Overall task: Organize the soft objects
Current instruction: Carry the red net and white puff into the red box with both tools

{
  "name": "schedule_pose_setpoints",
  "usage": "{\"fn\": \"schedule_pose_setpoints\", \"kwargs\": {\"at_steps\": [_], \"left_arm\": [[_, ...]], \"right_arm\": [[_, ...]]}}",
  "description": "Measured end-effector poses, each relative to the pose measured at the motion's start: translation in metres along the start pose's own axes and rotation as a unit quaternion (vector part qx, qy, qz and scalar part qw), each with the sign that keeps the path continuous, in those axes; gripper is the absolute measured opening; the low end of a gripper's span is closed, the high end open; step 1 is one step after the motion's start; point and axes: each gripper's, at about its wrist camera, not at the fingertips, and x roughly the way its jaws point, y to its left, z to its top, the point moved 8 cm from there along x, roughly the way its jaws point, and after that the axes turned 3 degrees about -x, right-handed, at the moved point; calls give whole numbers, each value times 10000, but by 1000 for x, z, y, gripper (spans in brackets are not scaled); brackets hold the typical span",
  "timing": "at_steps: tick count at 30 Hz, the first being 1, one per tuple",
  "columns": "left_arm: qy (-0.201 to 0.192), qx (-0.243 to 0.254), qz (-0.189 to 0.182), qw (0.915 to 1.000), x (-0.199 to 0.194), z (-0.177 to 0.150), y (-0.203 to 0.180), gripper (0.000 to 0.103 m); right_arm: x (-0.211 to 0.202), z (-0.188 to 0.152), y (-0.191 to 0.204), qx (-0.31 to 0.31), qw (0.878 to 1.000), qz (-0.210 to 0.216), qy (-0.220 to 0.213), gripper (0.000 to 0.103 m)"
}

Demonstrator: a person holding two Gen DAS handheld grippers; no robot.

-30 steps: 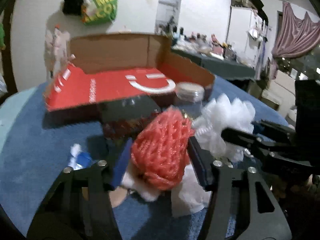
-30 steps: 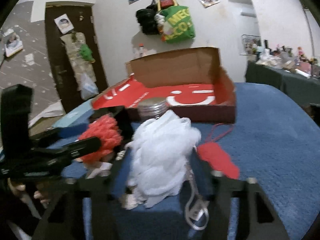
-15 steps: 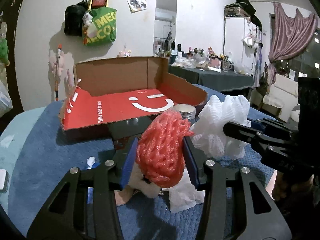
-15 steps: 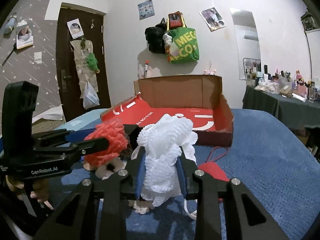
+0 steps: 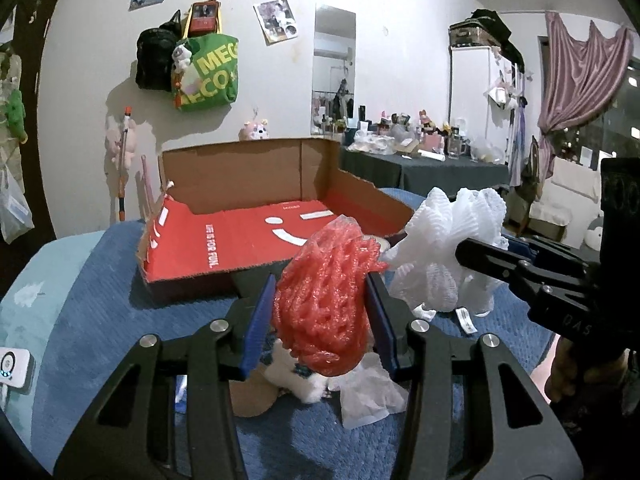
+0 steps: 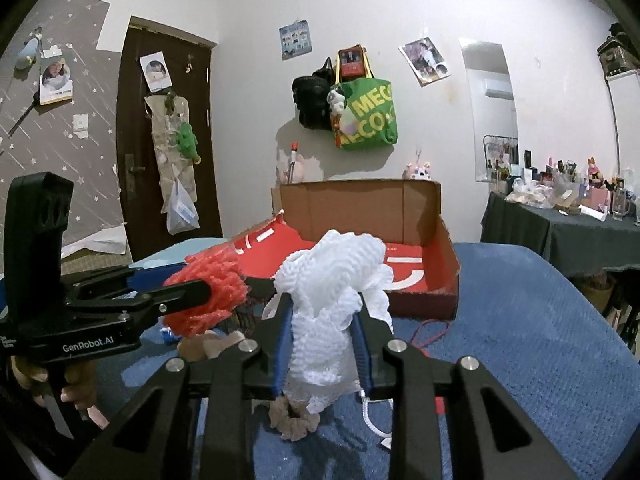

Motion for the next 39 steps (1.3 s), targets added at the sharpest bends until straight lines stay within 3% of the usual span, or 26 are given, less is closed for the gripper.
{"fn": "schedule_pose_setpoints", "kwargs": {"at_steps": [12, 25, 32, 39], "left_arm": [[-204, 60, 81, 9997, -3, 25, 7, 44], [-193, 50, 114, 9997, 19, 46, 23, 43], [-11, 73, 82, 9999, 46, 64, 34, 43], [432, 195, -22, 9989, 89, 82, 45, 43]], "right_arm": [[4, 25, 3, -86, 9996, 62, -251, 27], [30, 54, -1, -217, 9990, 74, -375, 26], [56, 70, -8, -307, 9991, 85, -295, 26], [98, 85, -16, -371, 9990, 248, 97, 26]]}}
